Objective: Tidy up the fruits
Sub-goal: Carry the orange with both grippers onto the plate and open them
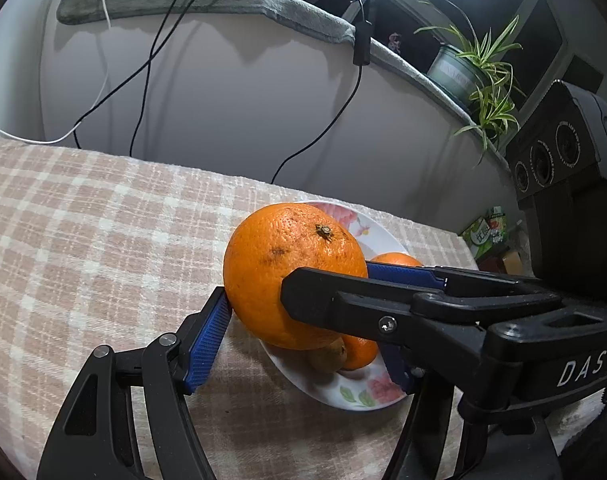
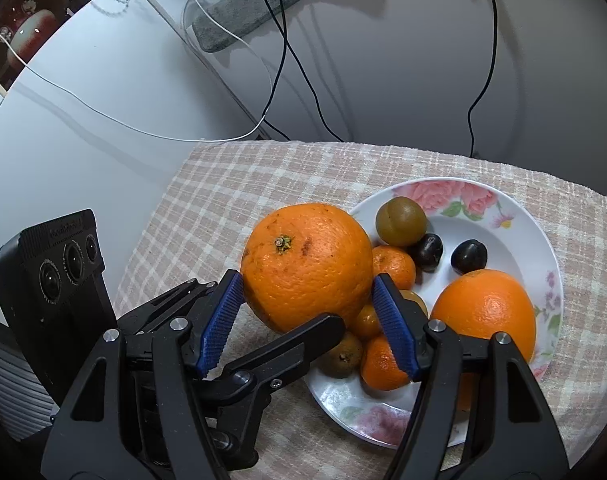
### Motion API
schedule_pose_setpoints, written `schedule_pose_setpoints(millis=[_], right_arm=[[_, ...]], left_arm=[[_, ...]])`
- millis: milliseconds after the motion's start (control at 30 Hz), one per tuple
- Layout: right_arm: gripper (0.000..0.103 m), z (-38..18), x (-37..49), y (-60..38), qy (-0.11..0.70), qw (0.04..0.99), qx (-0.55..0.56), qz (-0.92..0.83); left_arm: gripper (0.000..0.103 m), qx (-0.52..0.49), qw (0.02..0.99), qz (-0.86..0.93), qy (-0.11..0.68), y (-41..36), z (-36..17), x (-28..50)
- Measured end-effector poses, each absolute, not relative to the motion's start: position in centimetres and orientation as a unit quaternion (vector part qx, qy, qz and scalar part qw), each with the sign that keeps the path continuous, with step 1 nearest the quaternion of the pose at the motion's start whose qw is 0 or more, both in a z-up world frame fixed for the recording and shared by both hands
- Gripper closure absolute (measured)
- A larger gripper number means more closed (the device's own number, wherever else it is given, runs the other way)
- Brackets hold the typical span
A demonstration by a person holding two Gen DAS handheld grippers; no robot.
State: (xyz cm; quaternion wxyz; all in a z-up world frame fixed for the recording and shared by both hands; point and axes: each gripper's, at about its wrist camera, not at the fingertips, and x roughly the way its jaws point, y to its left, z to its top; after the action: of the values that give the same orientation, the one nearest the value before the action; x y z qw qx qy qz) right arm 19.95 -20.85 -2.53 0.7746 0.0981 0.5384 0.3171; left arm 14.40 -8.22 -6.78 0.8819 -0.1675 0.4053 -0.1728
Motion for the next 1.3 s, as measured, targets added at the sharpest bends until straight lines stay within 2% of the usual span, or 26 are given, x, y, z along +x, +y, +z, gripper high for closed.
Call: schedule_pose_setpoints(millis=[1300], right_arm=[[0.039,-1.0,18.9,-22.0,0.506,0.809,0.068,0.292]], left_arm=[[0.036,-0.111,0.896,-0.175,0.394,-9.2,-5.2,12.2]])
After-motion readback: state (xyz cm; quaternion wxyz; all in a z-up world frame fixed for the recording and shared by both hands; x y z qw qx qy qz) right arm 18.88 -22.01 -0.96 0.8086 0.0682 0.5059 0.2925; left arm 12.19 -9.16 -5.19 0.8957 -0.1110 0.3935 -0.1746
